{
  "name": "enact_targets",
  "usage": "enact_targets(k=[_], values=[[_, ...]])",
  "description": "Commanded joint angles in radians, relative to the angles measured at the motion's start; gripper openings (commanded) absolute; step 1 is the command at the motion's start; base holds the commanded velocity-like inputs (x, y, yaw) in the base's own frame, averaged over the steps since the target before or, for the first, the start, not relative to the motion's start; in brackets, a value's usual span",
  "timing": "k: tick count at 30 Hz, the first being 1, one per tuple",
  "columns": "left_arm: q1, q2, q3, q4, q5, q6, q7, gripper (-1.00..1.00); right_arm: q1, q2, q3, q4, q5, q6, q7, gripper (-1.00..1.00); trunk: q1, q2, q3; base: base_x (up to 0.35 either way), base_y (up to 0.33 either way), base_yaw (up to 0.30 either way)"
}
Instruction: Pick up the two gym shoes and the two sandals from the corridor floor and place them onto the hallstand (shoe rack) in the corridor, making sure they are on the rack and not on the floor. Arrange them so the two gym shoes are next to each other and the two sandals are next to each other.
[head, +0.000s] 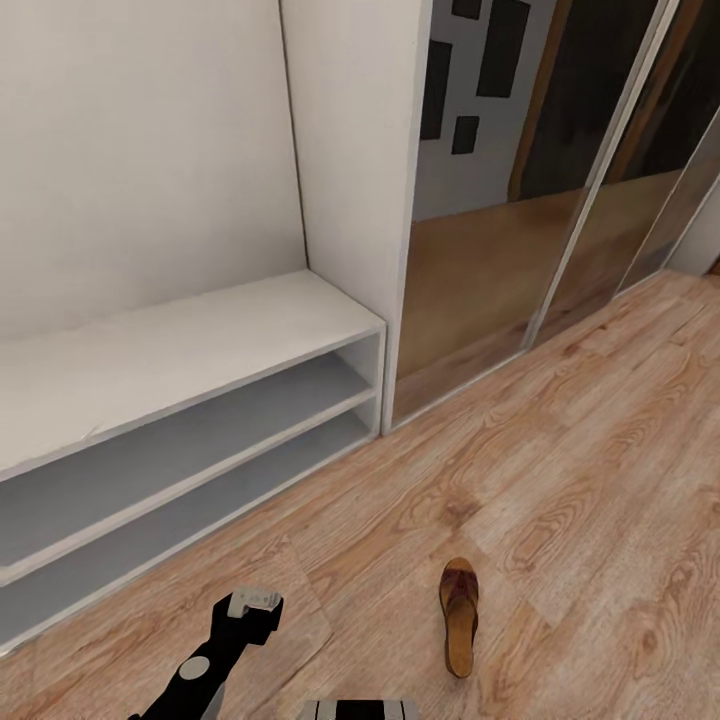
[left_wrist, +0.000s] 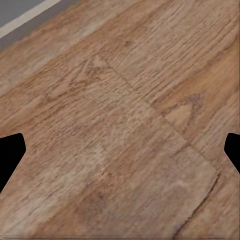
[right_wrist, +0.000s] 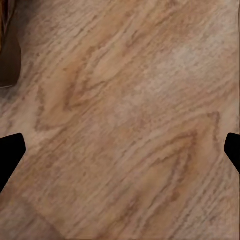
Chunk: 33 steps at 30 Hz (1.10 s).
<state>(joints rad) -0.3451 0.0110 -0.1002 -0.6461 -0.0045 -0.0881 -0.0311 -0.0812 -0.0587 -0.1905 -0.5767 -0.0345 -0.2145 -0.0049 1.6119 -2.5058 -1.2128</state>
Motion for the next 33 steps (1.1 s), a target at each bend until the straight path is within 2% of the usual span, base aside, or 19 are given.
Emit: enact_targets(k=[1,16,22,33], values=[[0.0,0.0,-0.003,0.0,-0.001,-0.003,0.0,1.0,-0.007,-0.001,0.0,-0.009,-0.003,-0.003,-0.001,1.0,0.0,0.0,-0.001,0.0,0.0,0.0],[-0.001,-0.005,-0.004,-0.006,-0.004,-0.004,0.0,1.0,-0.183,0.005,0.002,-0.056,0.002,0.008,0.0,1.0,0.0,0.0,-0.002,0.0,0.0,0.0],[-0.005,-0.008,-0.004,-0.009,-0.005,-0.004,0.0,1.0,-0.208,0.007,0.002,-0.056,0.001,0.008,-0.001,1.0,0.0,0.0,-0.002,0.0,0.0,0.0],[-0.028,-0.011,-0.005,-0.045,-0.005,0.001,0.0,1.0,-0.214,0.009,0.003,-0.049,0.001,0.004,0.005,1.0,0.0,0.0,-0.002,0.0,0.0,0.0]])
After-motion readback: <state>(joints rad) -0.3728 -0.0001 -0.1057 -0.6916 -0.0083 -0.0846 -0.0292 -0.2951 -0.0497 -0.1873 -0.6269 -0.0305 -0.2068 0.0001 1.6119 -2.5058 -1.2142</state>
